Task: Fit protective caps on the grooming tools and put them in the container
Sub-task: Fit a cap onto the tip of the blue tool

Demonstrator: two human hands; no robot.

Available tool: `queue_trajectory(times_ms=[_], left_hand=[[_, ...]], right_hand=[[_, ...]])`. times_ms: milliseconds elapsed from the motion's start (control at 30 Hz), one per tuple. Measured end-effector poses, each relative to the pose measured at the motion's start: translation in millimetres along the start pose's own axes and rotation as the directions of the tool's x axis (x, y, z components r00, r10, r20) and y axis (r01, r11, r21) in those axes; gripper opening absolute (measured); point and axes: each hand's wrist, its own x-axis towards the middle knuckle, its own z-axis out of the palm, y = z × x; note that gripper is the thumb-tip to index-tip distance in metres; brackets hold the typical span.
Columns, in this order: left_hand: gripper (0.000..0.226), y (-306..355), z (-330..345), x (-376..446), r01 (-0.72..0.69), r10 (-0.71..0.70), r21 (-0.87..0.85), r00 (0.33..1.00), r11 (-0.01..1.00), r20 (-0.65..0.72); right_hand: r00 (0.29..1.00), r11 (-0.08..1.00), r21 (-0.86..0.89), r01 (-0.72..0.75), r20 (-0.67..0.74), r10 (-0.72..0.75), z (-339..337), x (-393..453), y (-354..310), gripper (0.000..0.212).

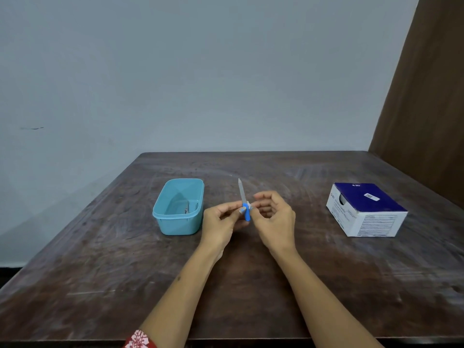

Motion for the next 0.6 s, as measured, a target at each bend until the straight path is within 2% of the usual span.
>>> queue_trajectory(times_ms=[233, 400, 600], left_hand=[[0.019, 0.7, 0.8, -1.3, -0.017, 0.017, 0.025, 1.0, 1.0, -0.016], [0.021, 0.8, 1.9, -2.7, -0.038, 0.039, 0.044, 0.999, 0.998, -0.016], [0.022, -0.5, 0.8, 0.5, -0.026, 0.031, 0.088, 0.997, 0.996, -0.066]], right_hand=[[0.999, 0.999, -0.009, 0.035, 0.016, -0.035, 2.6, -1.0, 0.6, 0.028], [0.986, 0.977, -0.14, 0.162, 0.054, -0.156, 3.9, -2.7, 2.3, 0.027], [0.972, 0.946, -0.256, 0.2, 0.17, -0.16, 4.8, -5.8, 3.4, 0.034]])
